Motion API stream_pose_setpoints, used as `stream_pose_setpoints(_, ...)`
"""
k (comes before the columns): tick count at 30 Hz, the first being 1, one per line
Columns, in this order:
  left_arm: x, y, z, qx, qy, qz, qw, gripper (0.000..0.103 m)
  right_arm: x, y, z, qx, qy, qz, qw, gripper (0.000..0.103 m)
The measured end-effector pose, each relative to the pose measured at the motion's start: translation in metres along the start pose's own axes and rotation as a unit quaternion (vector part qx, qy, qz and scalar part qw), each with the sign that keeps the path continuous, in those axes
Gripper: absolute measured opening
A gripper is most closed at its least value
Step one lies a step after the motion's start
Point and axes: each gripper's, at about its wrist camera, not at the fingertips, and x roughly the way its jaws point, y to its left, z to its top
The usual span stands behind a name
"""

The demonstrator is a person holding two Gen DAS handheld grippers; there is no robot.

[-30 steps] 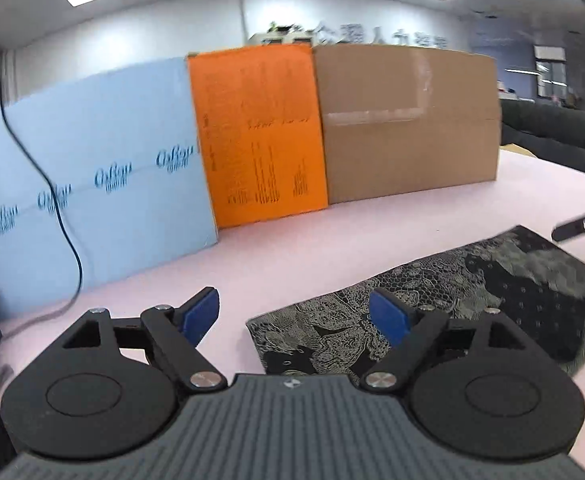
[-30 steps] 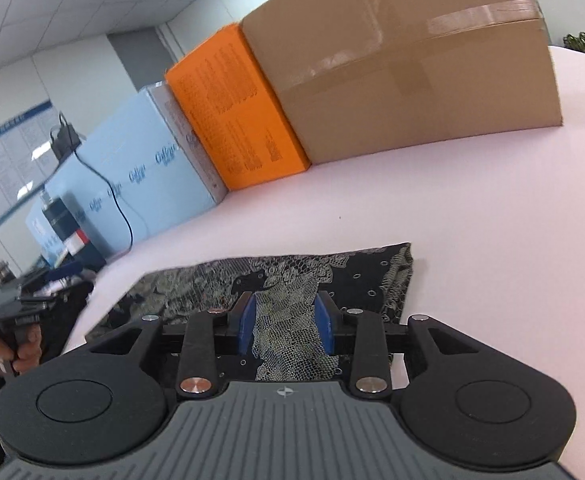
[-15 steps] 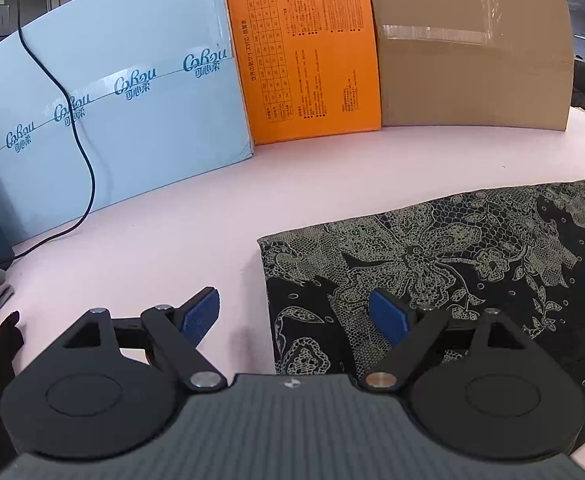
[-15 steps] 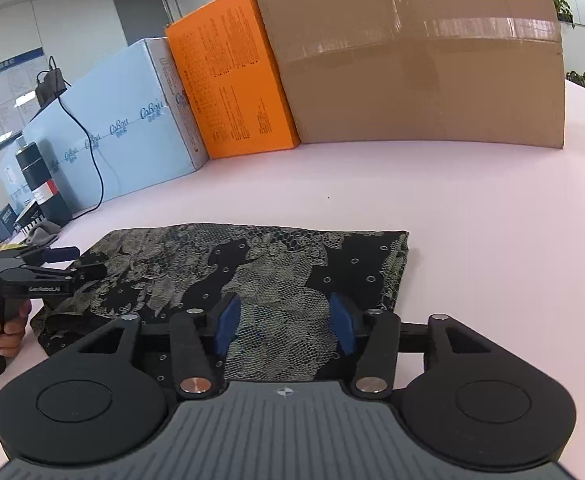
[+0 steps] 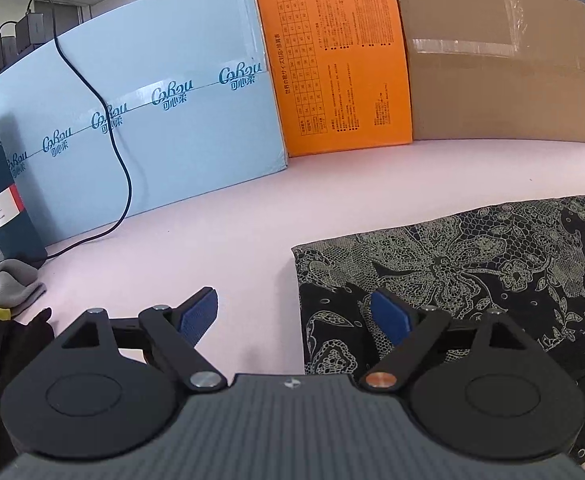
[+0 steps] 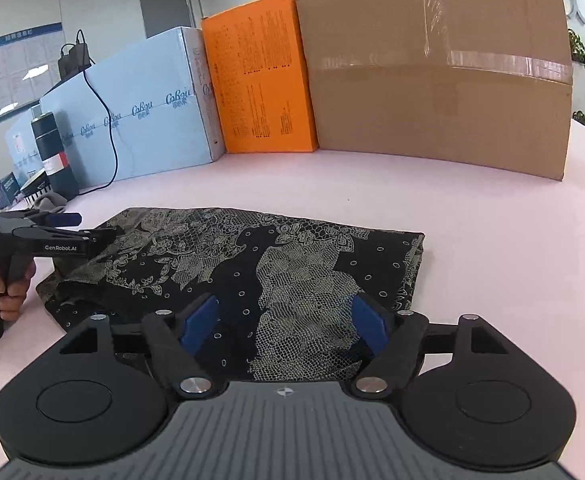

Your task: Fold clothes

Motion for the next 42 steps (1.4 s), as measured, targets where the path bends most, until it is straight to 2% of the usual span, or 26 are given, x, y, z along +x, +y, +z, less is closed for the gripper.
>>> stream_pose_setpoints(3,-0.001,0.011,0.002,-0.024,0.005,-0.014,0.9996,0.083,-0.003,-0.010,-0.003,0.021,-0.001,-0.005,1.000,0.073)
stream_pose_setpoints(6,-0.004,0.036,0.009,-0.084,0.017,-0.044,0.9954,0.085,-0.011,-0.024,-0.005,0.050,-0.013,-0.010,0.999,0.085)
stream_pose_setpoints(9,0.001,0.066,0.011,-0.167,0.044,-0.096,0.9803,0.085,-0.014,-0.048,-0.006,0.098,-0.019,-0.002,0.995,0.086)
stream_pose_setpoints(11,0.008,0.079,0.010,-0.197,0.062,-0.127,0.9701,0.085,-0.012,-0.064,-0.007,0.137,-0.015,0.014,0.990,0.086)
stream_pose_setpoints(15,0.022,0.091,0.004,-0.226,0.092,-0.176,0.9535,0.085,-0.005,-0.089,-0.010,0.199,-0.011,0.057,0.978,0.086)
stream_pose_setpoints(18,0.030,0.096,0.001,-0.244,0.084,-0.192,0.9467,0.085,0.000,-0.099,-0.012,0.224,-0.026,0.080,0.971,0.088)
stream_pose_setpoints(23,0.041,0.098,0.002,-0.281,0.084,-0.248,0.9232,0.085,0.004,-0.110,-0.015,0.253,-0.063,0.103,0.960,0.088)
stream_pose_setpoints(24,0.042,0.095,0.003,-0.278,0.083,-0.254,0.9228,0.085,0.004,-0.110,-0.016,0.255,-0.066,0.105,0.959,0.088)
stream_pose_setpoints(25,0.041,0.090,0.004,-0.267,0.080,-0.251,0.9268,0.085,0.002,-0.111,-0.016,0.256,-0.075,0.106,0.958,0.088)
stream_pose_setpoints(28,0.029,0.088,0.005,-0.237,0.050,-0.208,0.9476,0.085,-0.009,-0.107,-0.017,0.247,-0.108,0.096,0.958,0.088)
stream_pose_setpoints(29,0.022,0.089,0.005,-0.231,0.036,-0.206,0.9502,0.085,-0.013,-0.105,-0.017,0.241,-0.119,0.091,0.959,0.088)
stream_pose_setpoints(30,0.013,0.089,0.007,-0.228,0.021,-0.216,0.9493,0.085,-0.019,-0.101,-0.016,0.231,-0.129,0.087,0.960,0.088)
stream_pose_setpoints(32,-0.002,0.084,0.011,-0.210,0.002,-0.233,0.9494,0.085,-0.026,-0.087,-0.007,0.203,-0.131,0.105,0.965,0.088)
stream_pose_setpoints(34,-0.011,0.063,0.020,-0.165,0.013,-0.241,0.9563,0.085,-0.023,-0.067,0.004,0.181,-0.110,0.118,0.970,0.088)
stream_pose_setpoints(38,-0.028,0.023,0.031,-0.071,0.038,-0.245,0.9662,0.085,0.001,-0.012,0.013,0.098,-0.012,0.149,0.984,0.088)
stream_pose_setpoints(40,-0.032,0.013,0.024,-0.041,0.047,-0.256,0.9646,0.085,0.012,0.010,0.009,0.052,0.021,0.154,0.987,0.088)
stream_pose_setpoints(42,-0.033,0.010,0.015,-0.036,0.056,-0.260,0.9632,0.085,0.022,0.018,0.005,0.040,0.041,0.160,0.985,0.088)
